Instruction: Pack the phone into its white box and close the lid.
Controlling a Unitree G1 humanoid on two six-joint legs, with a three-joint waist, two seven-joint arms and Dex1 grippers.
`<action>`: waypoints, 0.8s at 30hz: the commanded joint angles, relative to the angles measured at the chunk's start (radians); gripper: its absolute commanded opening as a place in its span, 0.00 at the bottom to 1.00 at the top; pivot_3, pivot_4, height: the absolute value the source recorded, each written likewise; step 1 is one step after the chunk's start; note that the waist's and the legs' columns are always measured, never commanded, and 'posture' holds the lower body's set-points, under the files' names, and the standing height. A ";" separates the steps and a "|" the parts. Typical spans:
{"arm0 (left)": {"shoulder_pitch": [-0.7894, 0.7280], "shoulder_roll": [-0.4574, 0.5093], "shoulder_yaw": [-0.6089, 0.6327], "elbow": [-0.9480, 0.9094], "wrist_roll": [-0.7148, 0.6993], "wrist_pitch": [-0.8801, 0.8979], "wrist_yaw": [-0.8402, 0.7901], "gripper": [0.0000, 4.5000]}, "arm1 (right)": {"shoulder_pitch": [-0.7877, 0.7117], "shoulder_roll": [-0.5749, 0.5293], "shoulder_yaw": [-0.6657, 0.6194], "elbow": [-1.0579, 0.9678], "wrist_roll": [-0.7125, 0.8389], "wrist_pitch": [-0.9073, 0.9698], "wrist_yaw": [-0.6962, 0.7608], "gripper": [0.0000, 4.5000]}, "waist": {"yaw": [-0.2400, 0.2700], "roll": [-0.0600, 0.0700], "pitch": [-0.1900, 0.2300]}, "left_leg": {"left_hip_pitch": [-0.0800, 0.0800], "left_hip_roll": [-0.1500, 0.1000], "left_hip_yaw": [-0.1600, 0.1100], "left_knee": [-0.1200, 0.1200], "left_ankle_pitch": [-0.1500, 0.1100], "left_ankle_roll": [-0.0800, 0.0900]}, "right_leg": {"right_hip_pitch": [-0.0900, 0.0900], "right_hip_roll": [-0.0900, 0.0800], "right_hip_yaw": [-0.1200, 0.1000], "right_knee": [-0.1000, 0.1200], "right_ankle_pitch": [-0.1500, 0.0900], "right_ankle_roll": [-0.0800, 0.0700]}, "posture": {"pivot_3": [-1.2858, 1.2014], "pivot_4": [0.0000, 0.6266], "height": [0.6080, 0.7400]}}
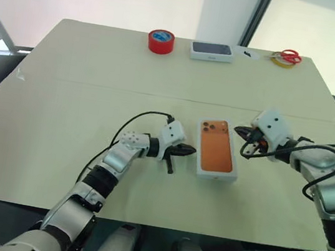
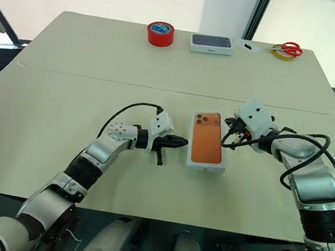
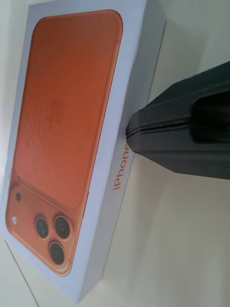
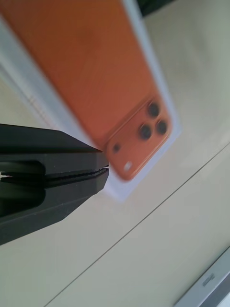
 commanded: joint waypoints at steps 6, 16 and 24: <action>-0.028 0.009 0.014 -0.021 -0.007 -0.021 -0.007 0.00 | 0.134 -0.037 0.068 -0.041 -0.131 -0.060 0.028 0.01 | -0.003 0.001 0.000 | 0.000 0.000 0.000 0.002 -0.001 0.001 | 0.001 0.000 0.000 0.000 0.000 0.000 | 0.52 0.24 0.97; -0.063 -0.019 0.034 0.000 -0.028 -0.029 0.012 0.00 | 0.123 0.005 0.073 -0.050 -0.164 -0.061 0.042 0.01 | -0.001 0.001 -0.001 | 0.001 0.000 0.000 0.003 -0.001 0.001 | 0.003 0.000 -0.001 0.000 0.000 0.000 | 0.52 0.24 0.97; -0.165 -0.092 0.026 0.157 0.021 -0.108 0.052 0.00 | 0.147 -0.006 0.072 -0.068 -0.188 -0.115 0.076 0.01 | -0.003 0.000 -0.001 | 0.001 0.000 -0.001 0.003 -0.001 0.001 | 0.003 0.000 -0.002 0.000 0.000 0.001 | 0.52 0.24 0.97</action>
